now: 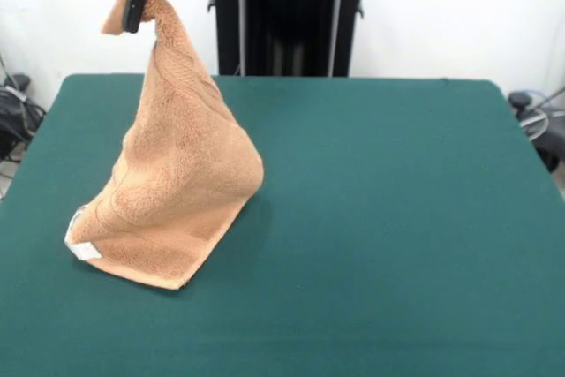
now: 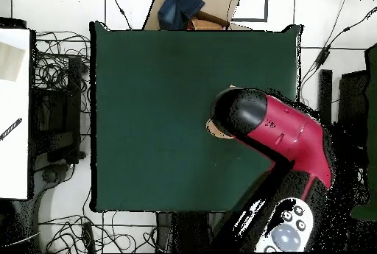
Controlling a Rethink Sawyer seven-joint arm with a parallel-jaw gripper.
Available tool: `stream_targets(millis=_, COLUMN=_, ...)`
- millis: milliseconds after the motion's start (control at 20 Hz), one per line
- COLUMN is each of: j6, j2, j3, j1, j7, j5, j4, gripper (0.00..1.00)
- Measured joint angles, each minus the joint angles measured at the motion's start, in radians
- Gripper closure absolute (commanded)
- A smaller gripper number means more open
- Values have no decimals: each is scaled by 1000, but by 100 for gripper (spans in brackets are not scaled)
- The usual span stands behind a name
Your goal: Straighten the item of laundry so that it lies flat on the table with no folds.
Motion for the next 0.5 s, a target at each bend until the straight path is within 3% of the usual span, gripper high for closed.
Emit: stream_targets(millis=500, j6=283, j2=-43, j3=54, j1=-104, j7=-18, j5=-19, j4=-36, gripper=100)
